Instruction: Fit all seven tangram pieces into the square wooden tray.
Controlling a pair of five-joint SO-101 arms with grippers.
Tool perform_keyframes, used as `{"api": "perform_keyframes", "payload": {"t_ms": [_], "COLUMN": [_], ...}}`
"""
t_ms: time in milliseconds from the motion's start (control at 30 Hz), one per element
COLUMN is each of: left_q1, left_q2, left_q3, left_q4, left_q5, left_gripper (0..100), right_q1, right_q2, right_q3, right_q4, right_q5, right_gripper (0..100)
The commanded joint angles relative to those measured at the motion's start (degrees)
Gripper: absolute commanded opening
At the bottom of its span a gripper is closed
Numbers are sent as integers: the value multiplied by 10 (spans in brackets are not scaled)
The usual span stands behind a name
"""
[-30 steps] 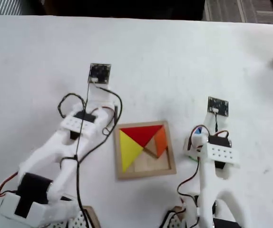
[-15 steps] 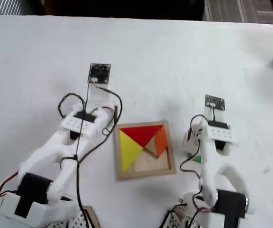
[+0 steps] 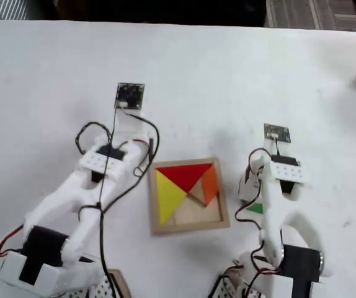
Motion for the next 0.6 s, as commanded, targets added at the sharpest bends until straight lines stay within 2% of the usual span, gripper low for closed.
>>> {"api": "perform_keyframes", "payload": {"t_ms": [0,133,267,433,567], "left_q1": [5,4,-2,-41,-66], "left_q2": [-2,-2,-2,-2,-2], "left_q3": [-23,-23,-24,-36,-44], "left_q4": [2,2,2,5,6], "left_q5": [-4,-4,-4,-1,0], "left_gripper": [23,23,23,23,23], "right_q1": [1,20,9,-62,-132], "right_q2": [-18,-34,-70,-136,-197], "right_q3": [4,1,-2,-4,-18], "right_q4": [3,16,38,79,122], "right_q5": [8,13,85,186,217], "right_gripper": [19,18,17,17,17]}}
